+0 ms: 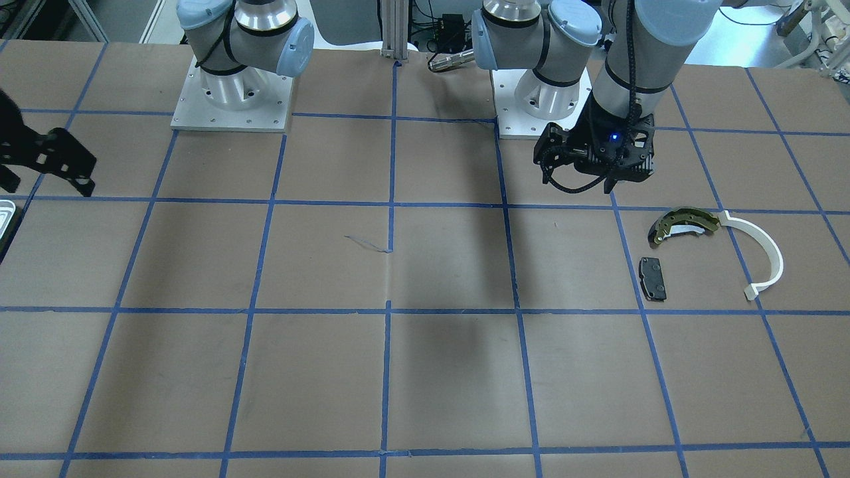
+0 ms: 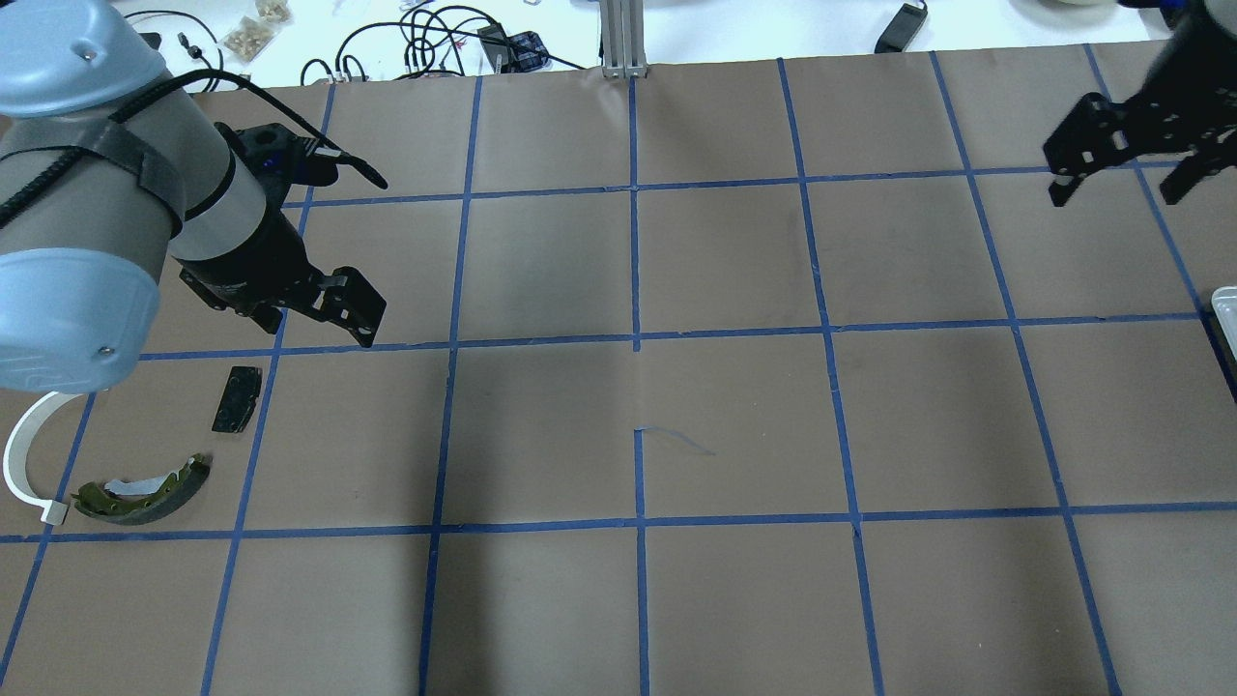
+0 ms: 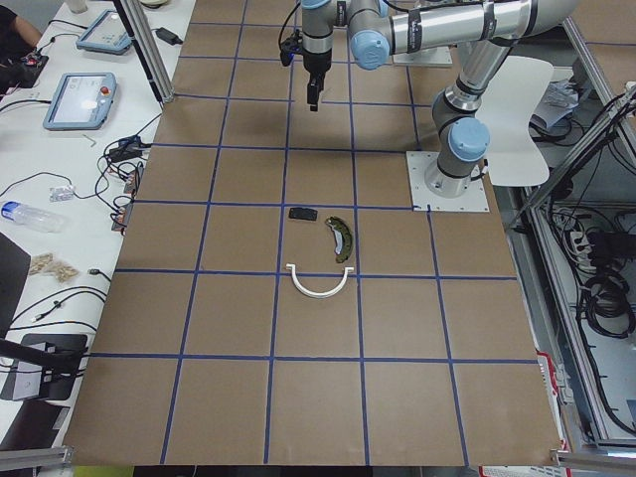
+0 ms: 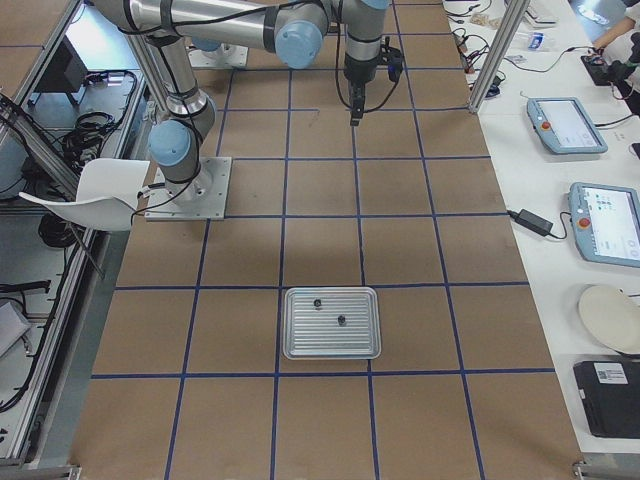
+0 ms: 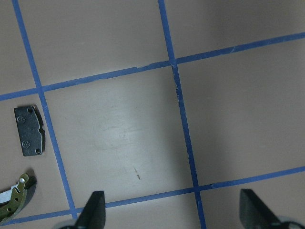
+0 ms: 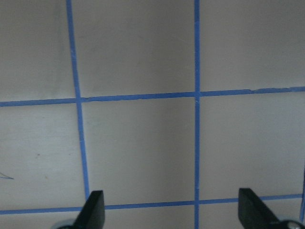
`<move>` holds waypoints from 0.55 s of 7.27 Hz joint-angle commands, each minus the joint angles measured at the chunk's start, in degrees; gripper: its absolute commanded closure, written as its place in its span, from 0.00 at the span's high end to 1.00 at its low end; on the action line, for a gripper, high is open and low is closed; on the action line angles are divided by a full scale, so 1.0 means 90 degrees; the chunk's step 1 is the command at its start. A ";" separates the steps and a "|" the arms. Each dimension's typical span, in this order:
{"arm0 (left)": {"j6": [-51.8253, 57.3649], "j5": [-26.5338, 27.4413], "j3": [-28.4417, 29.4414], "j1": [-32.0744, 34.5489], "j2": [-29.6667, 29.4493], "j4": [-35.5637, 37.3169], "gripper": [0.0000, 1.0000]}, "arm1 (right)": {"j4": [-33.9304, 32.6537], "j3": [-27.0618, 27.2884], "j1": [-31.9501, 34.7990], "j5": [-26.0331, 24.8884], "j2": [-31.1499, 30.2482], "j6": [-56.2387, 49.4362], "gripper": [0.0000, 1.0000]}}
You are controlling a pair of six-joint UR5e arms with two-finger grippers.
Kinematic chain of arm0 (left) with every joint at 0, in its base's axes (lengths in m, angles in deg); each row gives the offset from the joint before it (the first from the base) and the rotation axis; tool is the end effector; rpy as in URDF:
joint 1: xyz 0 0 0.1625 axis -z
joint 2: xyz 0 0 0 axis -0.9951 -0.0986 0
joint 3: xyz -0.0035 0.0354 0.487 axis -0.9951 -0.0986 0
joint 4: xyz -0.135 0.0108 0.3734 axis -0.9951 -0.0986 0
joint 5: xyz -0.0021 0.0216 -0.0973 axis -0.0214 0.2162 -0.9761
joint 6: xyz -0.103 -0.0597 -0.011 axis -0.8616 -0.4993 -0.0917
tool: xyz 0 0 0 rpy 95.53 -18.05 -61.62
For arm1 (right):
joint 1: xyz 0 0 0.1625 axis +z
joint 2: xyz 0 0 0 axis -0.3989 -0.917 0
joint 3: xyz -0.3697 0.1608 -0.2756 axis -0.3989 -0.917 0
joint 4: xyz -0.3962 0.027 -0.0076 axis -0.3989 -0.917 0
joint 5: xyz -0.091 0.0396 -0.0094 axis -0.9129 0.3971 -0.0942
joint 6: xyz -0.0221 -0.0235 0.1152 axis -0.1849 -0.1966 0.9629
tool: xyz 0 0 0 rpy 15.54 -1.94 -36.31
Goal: Place bearing gear from tray to pile
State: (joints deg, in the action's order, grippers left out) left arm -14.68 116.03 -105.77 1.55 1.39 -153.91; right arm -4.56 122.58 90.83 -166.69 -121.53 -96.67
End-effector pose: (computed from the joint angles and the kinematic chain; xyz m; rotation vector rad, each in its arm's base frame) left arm -0.1007 -0.4266 0.4580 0.2929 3.1118 0.0274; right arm -0.0700 -0.5057 0.5130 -0.0751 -3.1292 -0.0622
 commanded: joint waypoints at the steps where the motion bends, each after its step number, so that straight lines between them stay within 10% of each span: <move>1: 0.0000 0.0008 -0.0039 0.0008 0.0017 -0.0011 1.00 | -0.0131 0.0001 -0.1429 -0.0039 0.0522 -0.1501 1.00; 4: -0.0009 -0.0002 -0.0021 0.0008 0.0007 0.0027 1.00 | -0.1817 0.0000 -0.2711 -0.0166 0.1898 -0.3294 1.00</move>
State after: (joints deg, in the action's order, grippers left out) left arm -14.70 116.09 -106.13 1.59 1.69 -153.86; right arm -15.39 122.59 70.75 -167.81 -109.36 -121.35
